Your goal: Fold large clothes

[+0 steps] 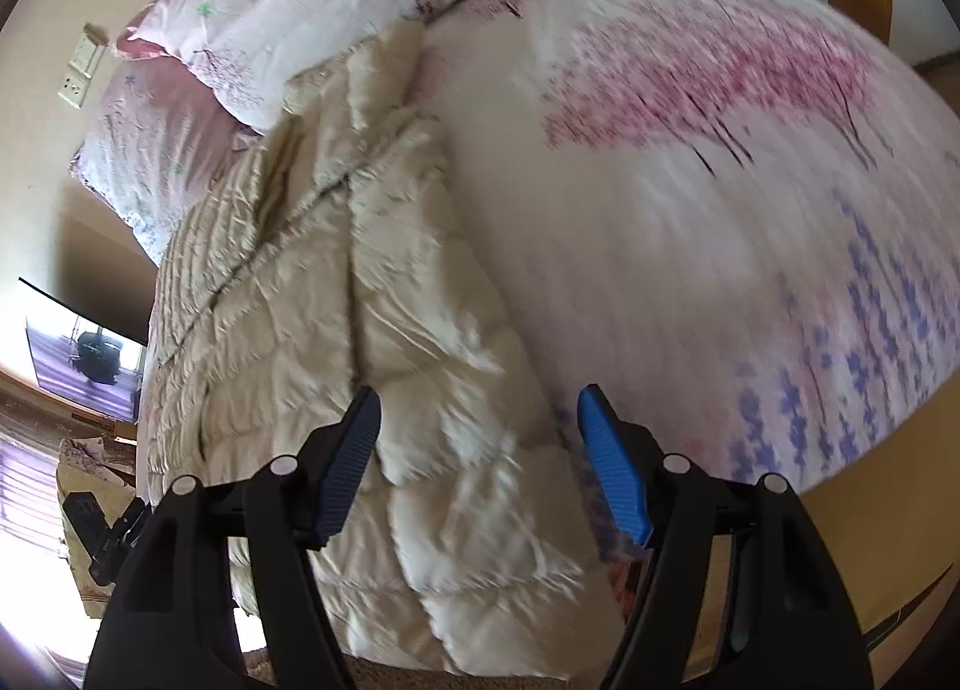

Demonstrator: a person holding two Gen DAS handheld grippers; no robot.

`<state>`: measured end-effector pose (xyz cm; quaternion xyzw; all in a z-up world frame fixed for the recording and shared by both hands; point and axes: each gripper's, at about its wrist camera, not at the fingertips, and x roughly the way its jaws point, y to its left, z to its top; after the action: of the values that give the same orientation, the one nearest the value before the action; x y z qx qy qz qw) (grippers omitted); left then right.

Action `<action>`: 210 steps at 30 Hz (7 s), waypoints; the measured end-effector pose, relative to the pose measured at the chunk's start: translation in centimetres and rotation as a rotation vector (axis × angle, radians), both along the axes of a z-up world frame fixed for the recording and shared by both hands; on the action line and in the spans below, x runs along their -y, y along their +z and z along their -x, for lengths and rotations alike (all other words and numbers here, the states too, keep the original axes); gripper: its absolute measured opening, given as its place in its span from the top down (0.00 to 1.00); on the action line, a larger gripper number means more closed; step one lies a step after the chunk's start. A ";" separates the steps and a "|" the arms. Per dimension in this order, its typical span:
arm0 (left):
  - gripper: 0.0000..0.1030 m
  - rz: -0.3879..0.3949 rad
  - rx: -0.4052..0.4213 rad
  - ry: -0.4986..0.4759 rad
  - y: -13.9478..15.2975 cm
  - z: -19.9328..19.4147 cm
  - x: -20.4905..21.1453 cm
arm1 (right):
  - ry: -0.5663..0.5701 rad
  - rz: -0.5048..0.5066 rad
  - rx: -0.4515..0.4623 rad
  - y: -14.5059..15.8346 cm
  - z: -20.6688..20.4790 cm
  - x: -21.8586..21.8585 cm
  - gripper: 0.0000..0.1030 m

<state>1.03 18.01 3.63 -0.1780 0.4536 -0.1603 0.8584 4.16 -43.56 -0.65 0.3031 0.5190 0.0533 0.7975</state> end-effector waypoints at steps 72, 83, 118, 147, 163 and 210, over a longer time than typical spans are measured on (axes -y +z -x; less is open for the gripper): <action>0.93 0.263 0.444 0.118 14.3 -8.3 -2.0 | 0.011 -0.033 0.793 18.5 -4.6 -4.1 0.91; 0.93 0.248 0.406 0.165 14.5 -20.6 -0.7 | -0.093 -0.012 0.698 16.7 -17.7 -4.4 0.91; 0.37 0.104 0.005 0.310 2.4 -31.3 -2.1 | -0.069 0.100 0.169 4.1 -30.6 -2.9 0.69; 0.62 -0.060 0.198 0.261 7.3 -29.3 3.4 | -0.058 0.215 0.229 7.3 -29.1 -7.0 0.69; 0.53 -0.163 0.034 0.280 1.5 -37.0 7.6 | -0.076 0.268 -0.096 0.5 -38.2 -8.4 0.74; 0.30 0.032 -0.078 0.242 2.0 -21.7 -0.3 | -0.112 -0.111 0.006 2.1 -17.8 -2.1 0.21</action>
<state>22.73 18.35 5.63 -0.2510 0.4594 -0.0558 0.8502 21.97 -41.45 1.48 0.3751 0.4950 0.0384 0.7828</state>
